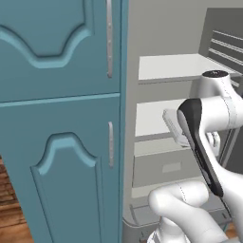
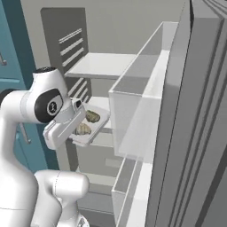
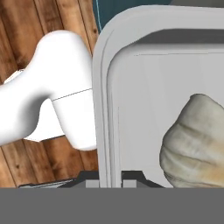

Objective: Place two dumplings into each of the tupperware containers and then place the containers in the fridge.

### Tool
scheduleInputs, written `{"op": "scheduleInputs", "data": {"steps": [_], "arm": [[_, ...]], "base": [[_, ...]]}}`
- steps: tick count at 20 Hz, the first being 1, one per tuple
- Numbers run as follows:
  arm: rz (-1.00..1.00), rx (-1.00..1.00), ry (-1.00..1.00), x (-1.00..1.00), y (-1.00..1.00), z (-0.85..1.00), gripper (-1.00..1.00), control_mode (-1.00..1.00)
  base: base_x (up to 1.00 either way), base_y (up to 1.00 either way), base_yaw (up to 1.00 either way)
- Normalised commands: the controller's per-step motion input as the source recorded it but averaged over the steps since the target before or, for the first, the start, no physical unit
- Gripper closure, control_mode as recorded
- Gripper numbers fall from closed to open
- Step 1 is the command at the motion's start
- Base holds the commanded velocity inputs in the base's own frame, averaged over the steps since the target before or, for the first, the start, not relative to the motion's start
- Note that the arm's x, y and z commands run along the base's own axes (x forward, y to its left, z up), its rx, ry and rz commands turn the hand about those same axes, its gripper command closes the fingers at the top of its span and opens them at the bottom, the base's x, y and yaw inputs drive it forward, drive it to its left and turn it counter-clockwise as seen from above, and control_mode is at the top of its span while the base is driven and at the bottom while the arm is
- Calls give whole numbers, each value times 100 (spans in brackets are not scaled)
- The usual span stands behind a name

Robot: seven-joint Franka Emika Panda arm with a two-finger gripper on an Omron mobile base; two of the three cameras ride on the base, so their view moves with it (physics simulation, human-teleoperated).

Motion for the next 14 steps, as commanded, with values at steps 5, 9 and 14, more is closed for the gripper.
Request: {"op": "scheduleInputs", "data": {"steps": [5, 9, 14], "arm": [[0, 0, 0, 0, 0, 0, 100, 100], [0, 0, 0, 0, 0, 0, 100, 100], [0, 0, 0, 0, 0, 0, 100, 100]], "base": [[0, -8, 0], [2, -38, 0], [7, -22, 0]]}}
